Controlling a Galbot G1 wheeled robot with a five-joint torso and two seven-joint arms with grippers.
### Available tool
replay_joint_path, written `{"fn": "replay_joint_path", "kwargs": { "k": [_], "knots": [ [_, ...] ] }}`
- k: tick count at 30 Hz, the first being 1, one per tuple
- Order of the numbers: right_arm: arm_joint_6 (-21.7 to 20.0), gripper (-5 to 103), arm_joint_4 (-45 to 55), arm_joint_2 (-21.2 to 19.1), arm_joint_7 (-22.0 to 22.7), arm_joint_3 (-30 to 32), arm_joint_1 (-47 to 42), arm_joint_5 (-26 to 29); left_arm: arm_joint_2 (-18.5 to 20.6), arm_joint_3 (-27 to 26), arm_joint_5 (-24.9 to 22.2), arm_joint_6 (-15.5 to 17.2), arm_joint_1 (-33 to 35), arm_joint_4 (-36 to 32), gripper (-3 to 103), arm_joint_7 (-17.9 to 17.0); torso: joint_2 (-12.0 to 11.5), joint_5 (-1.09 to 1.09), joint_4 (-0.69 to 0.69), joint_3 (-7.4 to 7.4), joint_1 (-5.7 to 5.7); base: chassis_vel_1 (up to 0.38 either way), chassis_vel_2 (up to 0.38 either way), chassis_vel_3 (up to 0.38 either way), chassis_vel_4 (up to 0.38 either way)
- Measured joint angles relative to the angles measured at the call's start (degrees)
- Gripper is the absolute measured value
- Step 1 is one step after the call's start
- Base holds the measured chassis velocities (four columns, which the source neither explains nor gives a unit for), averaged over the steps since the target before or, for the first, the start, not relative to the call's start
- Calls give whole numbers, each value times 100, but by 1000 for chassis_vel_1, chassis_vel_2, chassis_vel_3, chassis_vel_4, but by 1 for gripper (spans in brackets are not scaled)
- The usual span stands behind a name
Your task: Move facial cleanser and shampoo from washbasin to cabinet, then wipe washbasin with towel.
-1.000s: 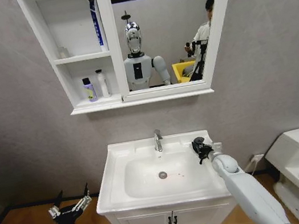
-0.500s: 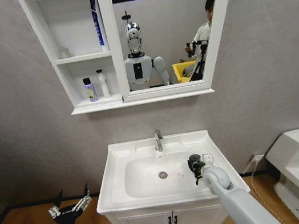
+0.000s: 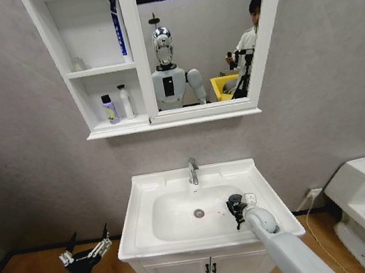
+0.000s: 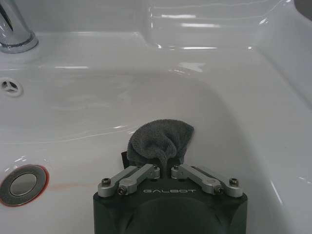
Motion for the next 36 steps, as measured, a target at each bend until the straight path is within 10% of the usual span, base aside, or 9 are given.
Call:
{"fn": "replay_joint_path", "kwargs": {
  "k": [36],
  "knots": [
    [300,5,-2520,2042,-375,-556,1498,-484,0,0,0,0,0,0,100,0,1,-1,-2,-1,-1,0,0,0,0]
  ]
}}
